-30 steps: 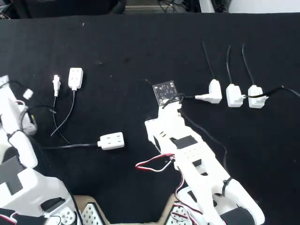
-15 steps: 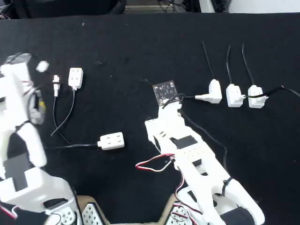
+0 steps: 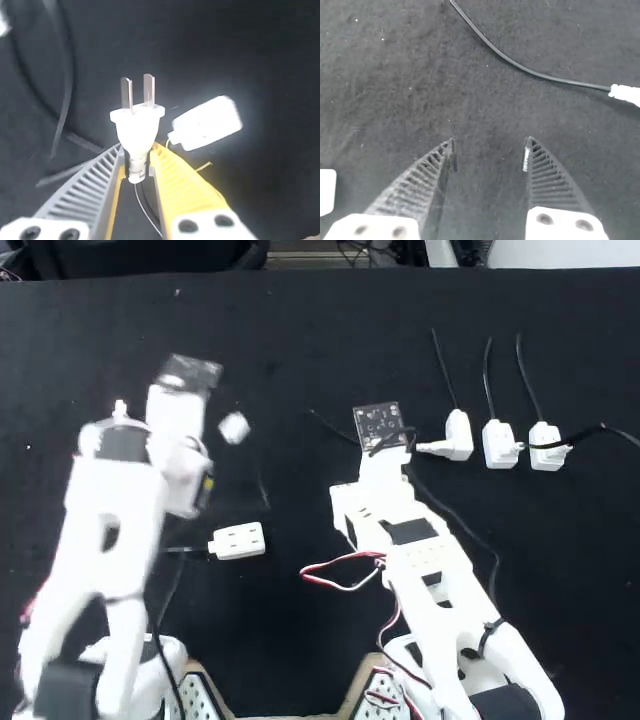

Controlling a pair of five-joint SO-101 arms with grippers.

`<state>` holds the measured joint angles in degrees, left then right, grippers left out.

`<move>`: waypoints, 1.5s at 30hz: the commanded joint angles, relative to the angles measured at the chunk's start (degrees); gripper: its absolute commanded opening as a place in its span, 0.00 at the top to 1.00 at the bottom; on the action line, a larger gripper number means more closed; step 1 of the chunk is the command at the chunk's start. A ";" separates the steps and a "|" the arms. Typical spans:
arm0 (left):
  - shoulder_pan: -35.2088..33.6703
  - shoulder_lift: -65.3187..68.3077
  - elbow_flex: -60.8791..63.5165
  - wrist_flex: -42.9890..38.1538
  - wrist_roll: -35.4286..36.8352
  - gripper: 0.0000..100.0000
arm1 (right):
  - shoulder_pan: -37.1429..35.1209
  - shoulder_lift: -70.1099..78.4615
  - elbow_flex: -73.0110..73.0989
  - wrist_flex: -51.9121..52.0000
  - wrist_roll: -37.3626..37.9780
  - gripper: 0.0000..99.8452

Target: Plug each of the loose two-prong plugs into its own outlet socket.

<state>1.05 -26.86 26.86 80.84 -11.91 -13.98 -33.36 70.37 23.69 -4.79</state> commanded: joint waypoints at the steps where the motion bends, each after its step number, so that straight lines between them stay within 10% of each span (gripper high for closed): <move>1: 8.84 -10.64 11.91 -12.22 1.05 0.96 | 0.97 -2.24 -3.56 0.35 -0.70 0.79; 18: 22.46 -11.43 32.75 -41.93 14.51 0.96 | 6.68 -2.24 -3.65 0.35 -10.90 0.79; 24: 27.21 -11.96 33.19 -42.20 15.56 0.75 | 6.59 -2.24 -3.65 0.35 -11.08 0.79; 36: 10.07 -11.34 28.79 -22.68 -2.64 0.77 | 1.23 -1.98 -3.30 0.35 -11.16 0.79; 45: 1.10 -11.34 40.22 -34.02 -7.82 0.77 | -3.78 -1.89 -2.15 0.26 -10.81 0.79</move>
<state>5.80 -37.23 65.01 52.00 -19.03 -16.79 -33.36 70.37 23.87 -15.25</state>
